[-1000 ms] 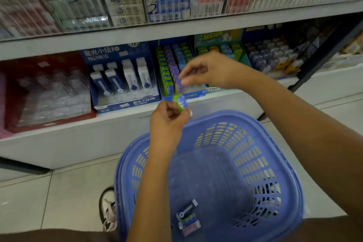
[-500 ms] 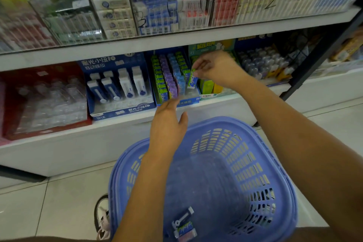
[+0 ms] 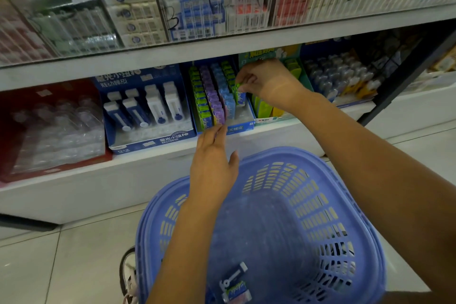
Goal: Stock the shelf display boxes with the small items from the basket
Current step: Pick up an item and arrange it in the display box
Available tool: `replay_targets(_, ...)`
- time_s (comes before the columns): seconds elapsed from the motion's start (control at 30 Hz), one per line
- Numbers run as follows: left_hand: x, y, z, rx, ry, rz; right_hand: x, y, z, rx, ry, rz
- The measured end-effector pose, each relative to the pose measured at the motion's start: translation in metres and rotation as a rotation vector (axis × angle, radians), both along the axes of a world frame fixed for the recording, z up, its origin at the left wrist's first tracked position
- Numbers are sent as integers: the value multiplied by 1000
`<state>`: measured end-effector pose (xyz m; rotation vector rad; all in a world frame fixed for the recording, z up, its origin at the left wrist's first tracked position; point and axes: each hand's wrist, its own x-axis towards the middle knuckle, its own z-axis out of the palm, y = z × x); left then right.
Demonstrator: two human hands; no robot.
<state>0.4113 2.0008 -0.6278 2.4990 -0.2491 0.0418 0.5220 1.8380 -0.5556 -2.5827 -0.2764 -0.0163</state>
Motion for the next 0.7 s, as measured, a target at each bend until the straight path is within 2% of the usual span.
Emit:
replay_targets(0.1, 0, 1, -3, 4, 1, -7, -1, 6, -3, -98, 37, 45)
replay_targets(0.27, -1, 2, -5, -17, -10, -15, 1, 8, -2, -95, 113, -15)
replay_targets(0.47, -2, 2, 0, -15, 7, -25, 3, 23, 17, -383, 145, 82)
replay_targets(0.53, -6, 4, 1, -71, 10, -23, -6, 26, 23, -454, 145, 82)
replay_targets(0.63, -16, 9, -8, -235, -17, 25, -39, 22, 23, -382, 3, 106)
replay_targets(0.7, -26, 10, -23, -228, 78, 30, -74, 23, 8, -285, 47, 166)
